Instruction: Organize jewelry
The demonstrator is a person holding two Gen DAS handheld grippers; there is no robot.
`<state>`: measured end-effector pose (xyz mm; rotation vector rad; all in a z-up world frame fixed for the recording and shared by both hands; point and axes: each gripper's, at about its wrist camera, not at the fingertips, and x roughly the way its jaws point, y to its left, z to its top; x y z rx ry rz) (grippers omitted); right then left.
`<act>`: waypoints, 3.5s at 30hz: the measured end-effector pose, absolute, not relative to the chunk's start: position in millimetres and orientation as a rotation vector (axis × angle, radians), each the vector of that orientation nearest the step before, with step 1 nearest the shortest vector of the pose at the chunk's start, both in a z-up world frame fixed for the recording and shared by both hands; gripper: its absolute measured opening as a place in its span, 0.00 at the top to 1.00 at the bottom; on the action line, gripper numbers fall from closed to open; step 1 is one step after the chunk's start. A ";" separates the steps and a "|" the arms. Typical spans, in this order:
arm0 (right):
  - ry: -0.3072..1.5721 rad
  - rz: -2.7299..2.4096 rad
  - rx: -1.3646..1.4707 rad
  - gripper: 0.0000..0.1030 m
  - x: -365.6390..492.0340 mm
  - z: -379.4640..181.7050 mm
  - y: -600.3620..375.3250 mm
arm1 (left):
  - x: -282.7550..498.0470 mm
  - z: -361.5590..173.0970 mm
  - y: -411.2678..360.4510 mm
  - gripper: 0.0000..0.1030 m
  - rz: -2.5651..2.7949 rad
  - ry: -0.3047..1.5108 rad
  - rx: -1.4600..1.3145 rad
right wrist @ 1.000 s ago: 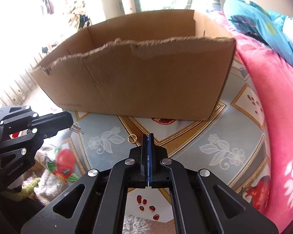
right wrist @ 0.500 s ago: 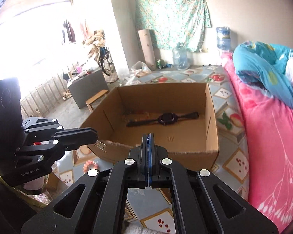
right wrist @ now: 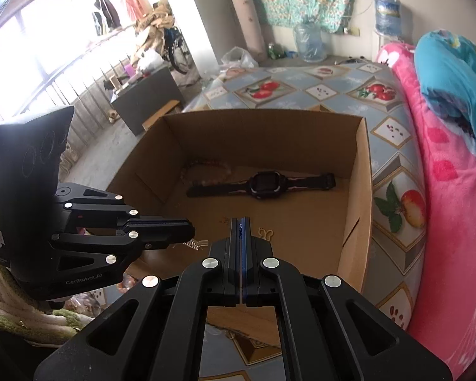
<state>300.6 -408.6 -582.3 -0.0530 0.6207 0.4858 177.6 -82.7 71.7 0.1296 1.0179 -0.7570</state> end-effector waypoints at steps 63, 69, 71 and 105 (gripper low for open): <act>0.356 0.355 0.084 0.40 167.3 -581.0 -436.6 | 59.1 114.0 92.9 0.36 -0.445 0.651 -0.046; 0.503 0.267 0.129 0.36 169.7 -653.4 -428.3 | 39.1 73.1 84.7 0.33 -0.437 0.764 0.030; 0.551 0.227 0.114 0.36 173.2 -674.0 -420.0 | 37.6 58.6 75.3 0.33 -0.443 0.801 0.036; 0.638 0.026 -0.043 0.18 187.0 -738.9 -392.0 | 38.9 4.5 -22.0 0.32 -0.455 0.862 0.276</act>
